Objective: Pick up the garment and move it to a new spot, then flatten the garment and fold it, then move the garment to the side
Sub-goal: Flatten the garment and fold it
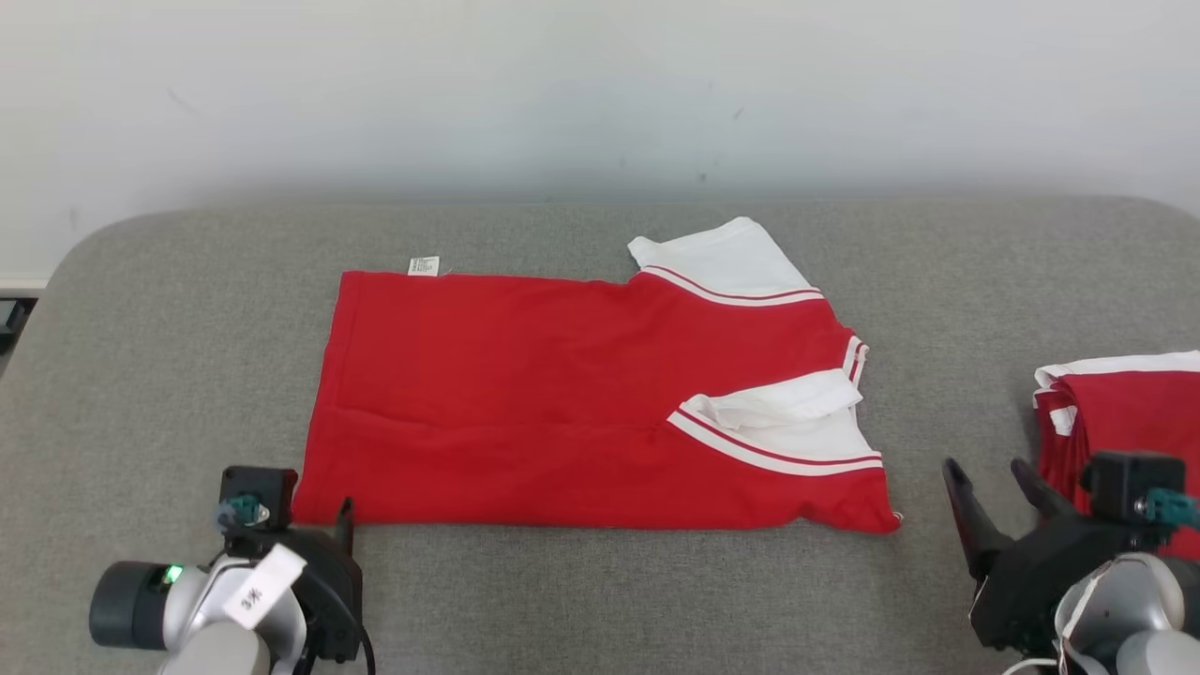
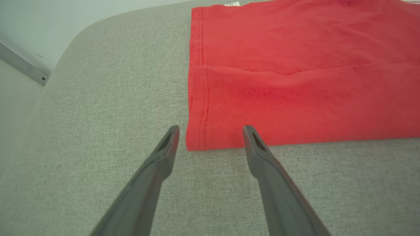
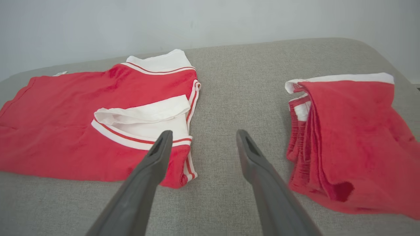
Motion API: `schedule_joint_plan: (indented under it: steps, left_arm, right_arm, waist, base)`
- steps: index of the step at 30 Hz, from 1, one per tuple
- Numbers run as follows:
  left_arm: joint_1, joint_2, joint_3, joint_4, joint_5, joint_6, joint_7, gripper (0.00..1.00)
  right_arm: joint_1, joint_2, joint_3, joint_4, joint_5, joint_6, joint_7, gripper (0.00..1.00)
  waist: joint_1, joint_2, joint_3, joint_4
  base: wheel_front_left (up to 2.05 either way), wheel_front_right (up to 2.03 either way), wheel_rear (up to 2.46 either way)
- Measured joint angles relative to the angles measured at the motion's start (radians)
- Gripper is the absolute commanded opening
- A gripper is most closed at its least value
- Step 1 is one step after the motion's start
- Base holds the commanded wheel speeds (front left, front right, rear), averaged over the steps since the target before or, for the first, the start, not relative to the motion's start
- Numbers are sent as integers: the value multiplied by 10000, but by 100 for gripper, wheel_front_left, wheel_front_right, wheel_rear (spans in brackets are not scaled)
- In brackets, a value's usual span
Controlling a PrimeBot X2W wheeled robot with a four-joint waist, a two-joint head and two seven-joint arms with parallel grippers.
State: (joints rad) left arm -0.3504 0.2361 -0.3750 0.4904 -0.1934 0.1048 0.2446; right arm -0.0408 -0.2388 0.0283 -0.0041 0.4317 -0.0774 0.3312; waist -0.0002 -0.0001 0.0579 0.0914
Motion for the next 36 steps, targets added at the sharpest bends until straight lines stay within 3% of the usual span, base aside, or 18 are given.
schedule_joint_plan:
  steps: [10, 18, 36]
  left_arm:
    - [387, -173, 140, -136, 115, 96, -871, 100]
    - [53, -194, 326, 121, 364, 105, -1149, 100]
    - [-311, -301, 464, 1256, 305, 90, -1325, 100]
  right_arm:
    - [309, 387, 81, 376, -305, -105, -1030, 100]
    - [-336, 447, 219, 1264, -353, -117, -1154, 100]
    - [-926, 629, 943, 2531, -479, 247, -1114, 100]
  waist:
    - [1, 1, 493, 70]
    - [2, 2, 871, 93]
    - [3, 2, 1091, 231]
  base:
    - [0, 0, 0]
    - [0, 0, 0]
    - [0, 0, 0]
